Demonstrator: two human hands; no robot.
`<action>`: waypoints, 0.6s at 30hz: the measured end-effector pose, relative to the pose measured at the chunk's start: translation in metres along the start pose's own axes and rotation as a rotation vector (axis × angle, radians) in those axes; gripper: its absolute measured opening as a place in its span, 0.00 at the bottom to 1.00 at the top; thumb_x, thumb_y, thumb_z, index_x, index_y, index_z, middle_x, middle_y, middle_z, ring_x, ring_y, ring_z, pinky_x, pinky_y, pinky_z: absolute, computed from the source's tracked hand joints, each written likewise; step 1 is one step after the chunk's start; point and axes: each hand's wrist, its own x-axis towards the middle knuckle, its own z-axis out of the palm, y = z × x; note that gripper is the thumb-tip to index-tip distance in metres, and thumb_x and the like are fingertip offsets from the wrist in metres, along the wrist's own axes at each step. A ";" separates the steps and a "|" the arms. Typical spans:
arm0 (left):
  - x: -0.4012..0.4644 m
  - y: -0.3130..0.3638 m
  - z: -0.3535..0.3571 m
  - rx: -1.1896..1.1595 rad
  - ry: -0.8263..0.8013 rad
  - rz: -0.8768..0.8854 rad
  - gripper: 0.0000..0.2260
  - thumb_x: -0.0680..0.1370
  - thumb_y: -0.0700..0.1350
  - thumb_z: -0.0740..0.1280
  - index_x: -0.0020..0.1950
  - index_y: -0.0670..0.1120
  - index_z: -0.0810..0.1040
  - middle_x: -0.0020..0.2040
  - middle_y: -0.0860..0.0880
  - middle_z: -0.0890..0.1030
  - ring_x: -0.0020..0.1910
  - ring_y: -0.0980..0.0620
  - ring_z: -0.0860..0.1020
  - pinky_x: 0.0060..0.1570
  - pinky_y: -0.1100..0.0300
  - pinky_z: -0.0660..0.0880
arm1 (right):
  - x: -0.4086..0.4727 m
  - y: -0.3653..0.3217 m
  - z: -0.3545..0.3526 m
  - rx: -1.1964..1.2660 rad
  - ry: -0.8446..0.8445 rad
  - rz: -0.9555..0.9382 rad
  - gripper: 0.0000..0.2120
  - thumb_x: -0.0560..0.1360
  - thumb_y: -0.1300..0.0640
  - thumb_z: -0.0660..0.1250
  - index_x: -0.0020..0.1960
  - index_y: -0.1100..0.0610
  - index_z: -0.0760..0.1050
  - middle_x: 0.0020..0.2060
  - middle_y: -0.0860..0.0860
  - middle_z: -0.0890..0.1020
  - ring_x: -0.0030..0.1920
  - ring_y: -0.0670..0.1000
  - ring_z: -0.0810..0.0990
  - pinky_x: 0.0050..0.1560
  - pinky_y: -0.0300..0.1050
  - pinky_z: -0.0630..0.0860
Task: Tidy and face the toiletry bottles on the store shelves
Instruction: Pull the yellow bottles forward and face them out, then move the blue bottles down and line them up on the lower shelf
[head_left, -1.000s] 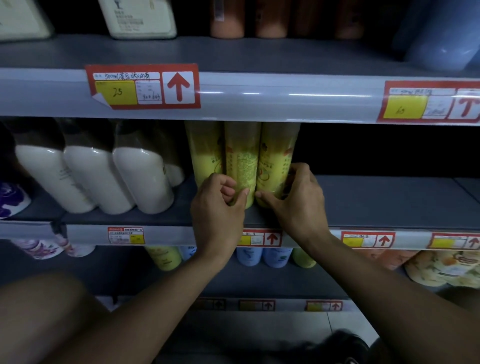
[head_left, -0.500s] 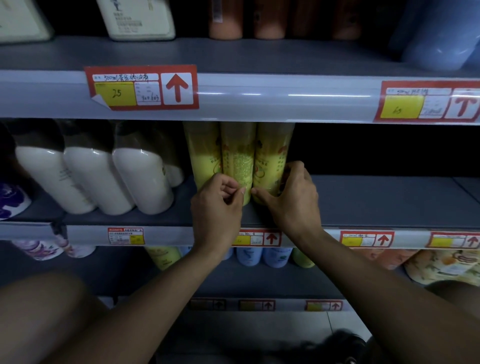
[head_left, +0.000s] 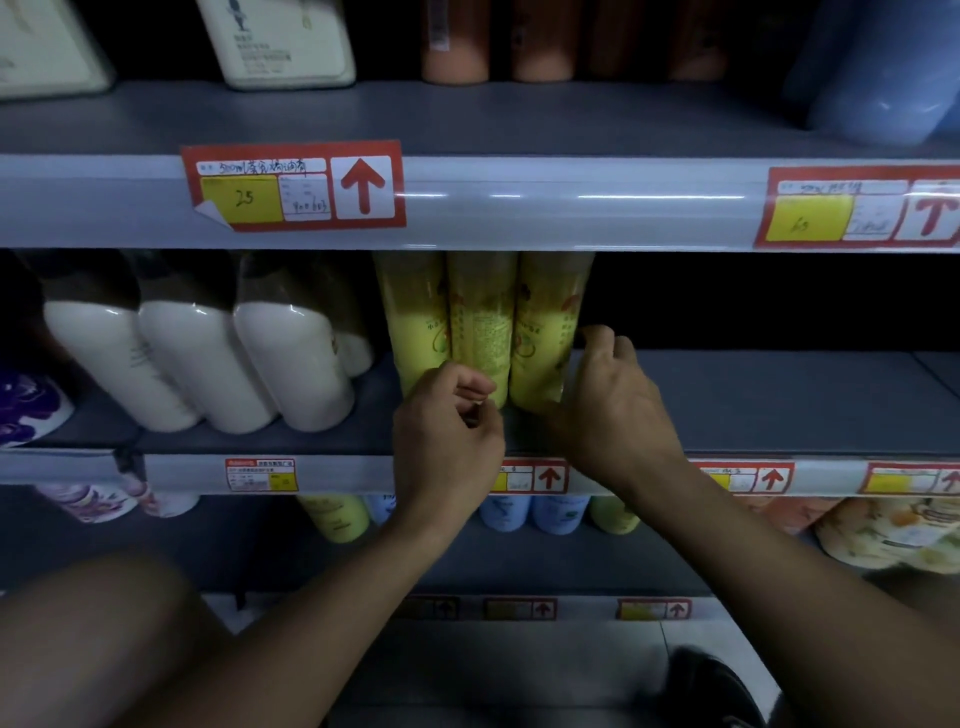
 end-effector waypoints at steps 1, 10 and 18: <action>-0.002 0.004 0.000 0.001 -0.018 0.000 0.08 0.76 0.37 0.72 0.46 0.51 0.80 0.42 0.57 0.82 0.42 0.60 0.81 0.42 0.66 0.78 | -0.001 0.005 -0.005 -0.041 0.012 0.004 0.24 0.74 0.55 0.74 0.64 0.57 0.67 0.60 0.59 0.75 0.55 0.66 0.79 0.47 0.53 0.74; -0.003 0.035 0.015 -0.022 -0.128 0.022 0.08 0.75 0.36 0.71 0.45 0.49 0.80 0.38 0.57 0.82 0.40 0.60 0.81 0.38 0.73 0.72 | 0.025 0.036 -0.022 -0.018 -0.160 -0.092 0.08 0.73 0.45 0.70 0.46 0.50 0.79 0.43 0.55 0.85 0.45 0.60 0.83 0.44 0.54 0.81; -0.009 0.066 0.037 -0.051 -0.147 0.004 0.11 0.76 0.36 0.70 0.43 0.52 0.79 0.36 0.55 0.82 0.37 0.55 0.82 0.36 0.64 0.76 | 0.023 0.067 -0.030 0.013 -0.097 -0.114 0.10 0.76 0.44 0.67 0.43 0.50 0.77 0.38 0.51 0.82 0.39 0.57 0.82 0.38 0.51 0.80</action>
